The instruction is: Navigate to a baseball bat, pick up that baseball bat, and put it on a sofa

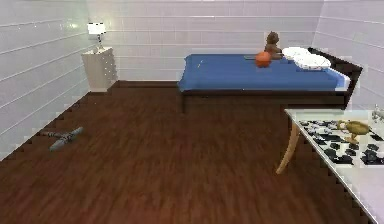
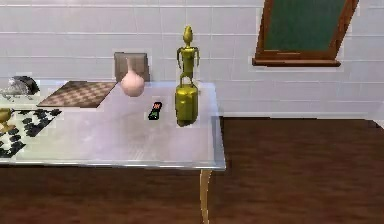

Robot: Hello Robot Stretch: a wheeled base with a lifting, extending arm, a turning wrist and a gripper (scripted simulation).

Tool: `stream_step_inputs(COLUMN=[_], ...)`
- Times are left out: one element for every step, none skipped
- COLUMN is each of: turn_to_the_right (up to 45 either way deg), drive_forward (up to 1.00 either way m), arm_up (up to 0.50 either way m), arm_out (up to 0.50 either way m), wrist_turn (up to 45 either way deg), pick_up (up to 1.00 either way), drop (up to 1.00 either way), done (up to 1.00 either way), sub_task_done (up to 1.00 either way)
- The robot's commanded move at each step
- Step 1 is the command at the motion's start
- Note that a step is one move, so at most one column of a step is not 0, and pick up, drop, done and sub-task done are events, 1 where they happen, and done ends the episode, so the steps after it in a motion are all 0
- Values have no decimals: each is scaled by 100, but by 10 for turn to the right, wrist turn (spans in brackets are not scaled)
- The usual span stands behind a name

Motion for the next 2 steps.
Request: stream_step_inputs(turn_to_the_right=[0,-30], drive_forward=[100,0], arm_up=[0,0], arm_out=[0,0], wrist_turn=[0,0], pick_up=[0,0], drop=[0,0], done=[0,0], sub_task_done=[0,0])
